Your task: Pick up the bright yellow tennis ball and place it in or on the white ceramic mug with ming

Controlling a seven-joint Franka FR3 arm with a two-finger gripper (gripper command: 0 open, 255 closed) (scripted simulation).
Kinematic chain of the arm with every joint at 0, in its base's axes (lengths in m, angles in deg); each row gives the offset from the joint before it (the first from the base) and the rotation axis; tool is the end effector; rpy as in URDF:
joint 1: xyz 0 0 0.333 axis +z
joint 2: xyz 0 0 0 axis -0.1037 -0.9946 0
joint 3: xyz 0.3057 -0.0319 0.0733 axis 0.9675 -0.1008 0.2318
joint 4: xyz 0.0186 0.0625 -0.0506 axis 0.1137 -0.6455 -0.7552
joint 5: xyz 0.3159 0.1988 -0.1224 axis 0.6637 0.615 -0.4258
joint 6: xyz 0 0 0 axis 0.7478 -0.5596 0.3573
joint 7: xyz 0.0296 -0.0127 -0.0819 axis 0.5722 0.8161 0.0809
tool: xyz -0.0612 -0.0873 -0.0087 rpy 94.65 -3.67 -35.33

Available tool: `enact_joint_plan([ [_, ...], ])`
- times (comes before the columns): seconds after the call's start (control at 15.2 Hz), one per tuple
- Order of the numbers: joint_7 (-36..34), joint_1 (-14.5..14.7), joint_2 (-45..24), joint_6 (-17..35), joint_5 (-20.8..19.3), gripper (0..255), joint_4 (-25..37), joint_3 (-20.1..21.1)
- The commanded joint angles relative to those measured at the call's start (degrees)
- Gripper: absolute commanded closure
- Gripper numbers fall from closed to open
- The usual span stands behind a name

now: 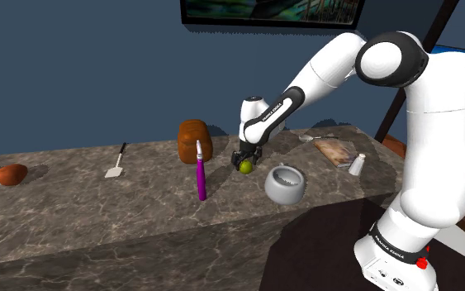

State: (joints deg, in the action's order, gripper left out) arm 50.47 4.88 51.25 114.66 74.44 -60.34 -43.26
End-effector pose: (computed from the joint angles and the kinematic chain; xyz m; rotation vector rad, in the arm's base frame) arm 0.5728 0.0679 0.2015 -3.1189 0.3230 -0.0025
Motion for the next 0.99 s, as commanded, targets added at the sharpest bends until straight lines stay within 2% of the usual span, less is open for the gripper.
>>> enact_joint_plan([
  [0.0, 0.0, 0.0, 0.0, 0.0, 0.0, 0, 0.0, 0.0],
  [0.13, 0.0, 0.0, 0.0, 0.0, 0.0, 0, 0.0, 0.0],
  [0.2, 0.0, 0.0, 0.0, 0.0, 0.0, 255, 0.0, 0.0],
  [0.92, 0.2, -0.1, 1.3, -1.1, 0.3, 255, -0.1, 0.2],
])
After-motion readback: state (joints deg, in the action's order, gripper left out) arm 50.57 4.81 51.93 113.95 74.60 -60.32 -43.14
